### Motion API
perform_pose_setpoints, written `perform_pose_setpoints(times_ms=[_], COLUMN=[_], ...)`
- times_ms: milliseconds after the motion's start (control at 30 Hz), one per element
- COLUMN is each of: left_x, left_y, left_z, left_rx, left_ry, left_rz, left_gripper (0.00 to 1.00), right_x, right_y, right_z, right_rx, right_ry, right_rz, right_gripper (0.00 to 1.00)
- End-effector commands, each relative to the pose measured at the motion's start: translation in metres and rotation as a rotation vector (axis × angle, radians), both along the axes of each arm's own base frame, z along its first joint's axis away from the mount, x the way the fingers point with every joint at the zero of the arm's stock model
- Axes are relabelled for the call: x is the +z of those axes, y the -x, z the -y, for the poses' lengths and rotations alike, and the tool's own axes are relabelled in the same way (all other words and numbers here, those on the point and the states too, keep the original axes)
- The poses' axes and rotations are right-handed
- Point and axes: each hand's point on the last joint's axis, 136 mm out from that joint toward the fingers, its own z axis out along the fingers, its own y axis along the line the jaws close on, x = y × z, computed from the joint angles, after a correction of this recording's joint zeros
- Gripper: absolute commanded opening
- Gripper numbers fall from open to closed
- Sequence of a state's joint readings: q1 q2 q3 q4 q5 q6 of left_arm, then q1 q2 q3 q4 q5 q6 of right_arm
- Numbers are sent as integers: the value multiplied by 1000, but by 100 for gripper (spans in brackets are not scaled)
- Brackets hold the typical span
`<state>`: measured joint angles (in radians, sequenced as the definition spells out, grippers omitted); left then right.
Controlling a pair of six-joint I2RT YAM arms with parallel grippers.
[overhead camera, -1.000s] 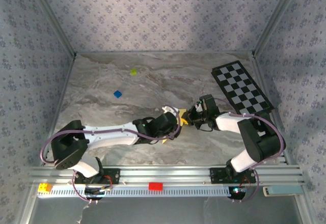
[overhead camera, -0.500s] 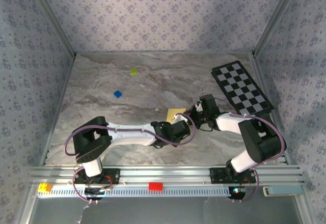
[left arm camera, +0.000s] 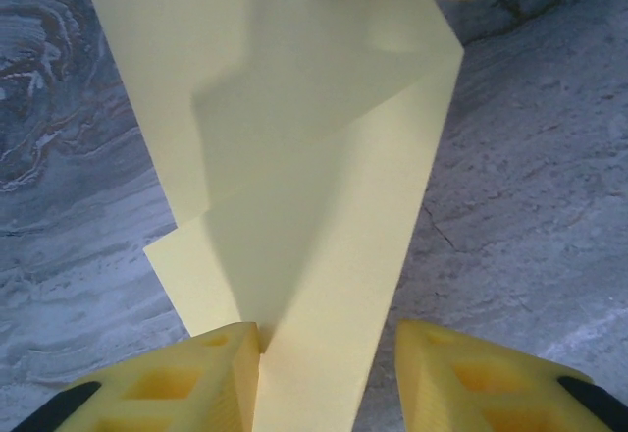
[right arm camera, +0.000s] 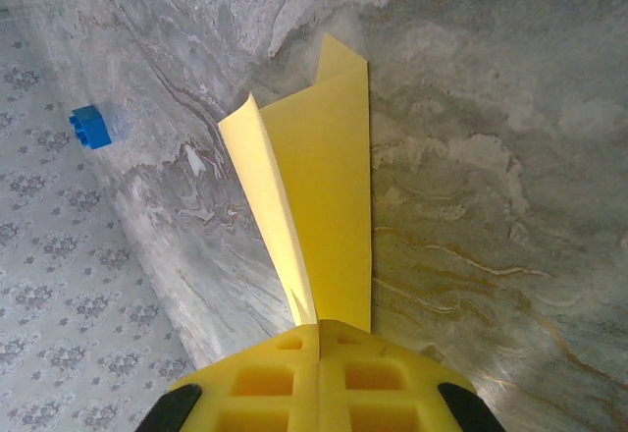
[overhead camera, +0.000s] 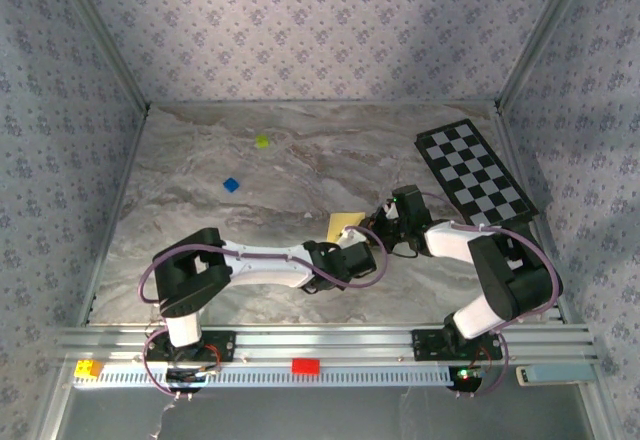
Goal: Fold a paper plane with a square sheet of paper (pick it up from the middle)
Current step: Fold the wing for the fifth time at the center of the table.
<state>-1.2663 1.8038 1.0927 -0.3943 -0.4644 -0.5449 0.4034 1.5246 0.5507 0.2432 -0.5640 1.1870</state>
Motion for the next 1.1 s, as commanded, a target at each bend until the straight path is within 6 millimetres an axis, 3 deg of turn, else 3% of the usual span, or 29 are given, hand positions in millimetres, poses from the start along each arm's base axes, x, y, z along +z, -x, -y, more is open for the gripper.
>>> perform_pose_setpoints(times_ms=[0,133,467,700,1067], left_x=[0,0,-5,-2,2], left_y=[-1,-1,-1,-3,-3], left_z=[-2,-2,-5,-3,2], left_rx=[11,9,8,7,3], left_ry=[-37,-42,-75,-75,-37], left_rz=[27,30,28,41,45], left_gripper=[36,30,33,24,21], right_x=[8,8,7,6,5], right_y=[-1,-1,-1,0,2], right_z=[1,1,1,1,2], right_rx=[-10,-9,-10,-6,-7], right_ry=[-13,-15,-12,-9,-4], right_rz=[1,0,-1,-3,-10], right_gripper=[0,0,0,0,0])
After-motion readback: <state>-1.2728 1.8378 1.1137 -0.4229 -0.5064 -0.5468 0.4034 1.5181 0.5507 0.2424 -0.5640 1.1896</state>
